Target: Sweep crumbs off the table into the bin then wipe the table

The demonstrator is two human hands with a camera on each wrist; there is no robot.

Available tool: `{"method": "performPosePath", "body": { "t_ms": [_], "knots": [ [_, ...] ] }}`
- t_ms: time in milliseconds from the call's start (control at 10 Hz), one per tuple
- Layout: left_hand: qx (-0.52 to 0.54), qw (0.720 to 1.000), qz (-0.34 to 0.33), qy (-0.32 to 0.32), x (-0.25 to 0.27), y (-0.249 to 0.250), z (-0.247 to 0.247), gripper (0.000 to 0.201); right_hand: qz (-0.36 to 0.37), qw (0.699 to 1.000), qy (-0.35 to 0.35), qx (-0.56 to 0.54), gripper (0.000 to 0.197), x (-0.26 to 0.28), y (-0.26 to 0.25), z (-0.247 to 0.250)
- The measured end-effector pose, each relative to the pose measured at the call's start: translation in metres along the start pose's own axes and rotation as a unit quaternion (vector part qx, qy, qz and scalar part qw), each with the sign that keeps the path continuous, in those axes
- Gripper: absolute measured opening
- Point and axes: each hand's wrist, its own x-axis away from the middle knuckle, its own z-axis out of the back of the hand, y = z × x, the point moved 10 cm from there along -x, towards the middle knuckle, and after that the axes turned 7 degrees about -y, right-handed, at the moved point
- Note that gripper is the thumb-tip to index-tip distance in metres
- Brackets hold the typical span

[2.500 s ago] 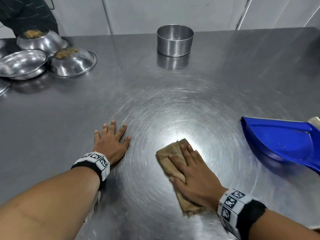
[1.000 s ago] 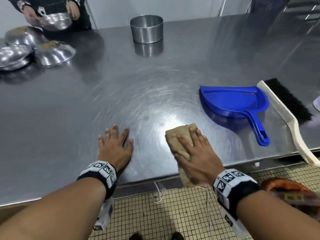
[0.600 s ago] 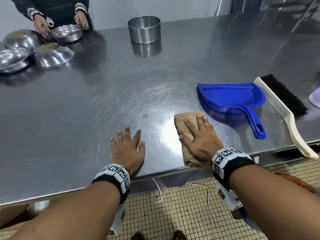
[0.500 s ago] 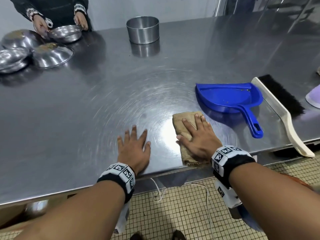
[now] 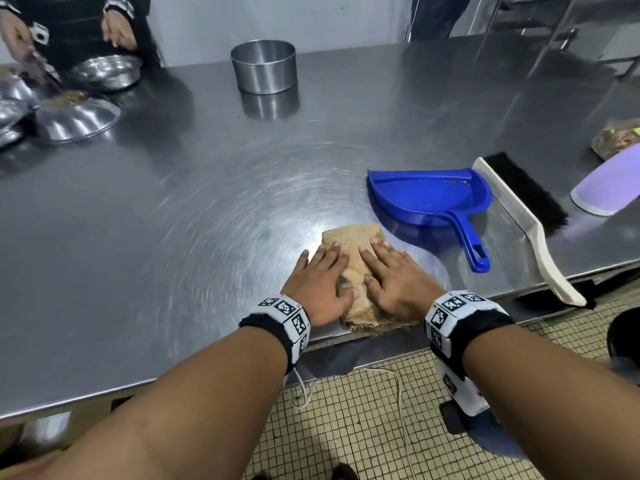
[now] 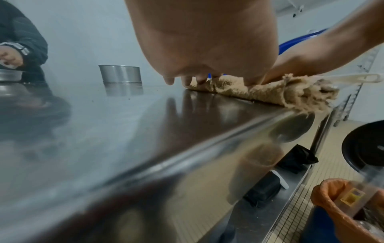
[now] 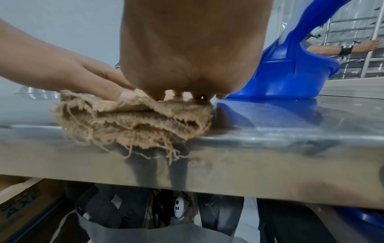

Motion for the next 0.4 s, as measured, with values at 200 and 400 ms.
{"method": "performPosePath", "body": {
  "t_ms": [200, 400],
  "knots": [
    [-0.003, 0.999, 0.005, -0.040, -0.0032, -0.0023, -0.0088, 0.081, -0.011, 0.999, -0.026, 0.016, 0.066, -0.0058, 0.0024, -0.0023],
    [0.029, 0.999, 0.020, -0.018, 0.0022, -0.0091, 0.0008, 0.076, -0.031, 0.999, -0.014, -0.004, 0.064, -0.0027, -0.0036, 0.0061]
  ]
}}
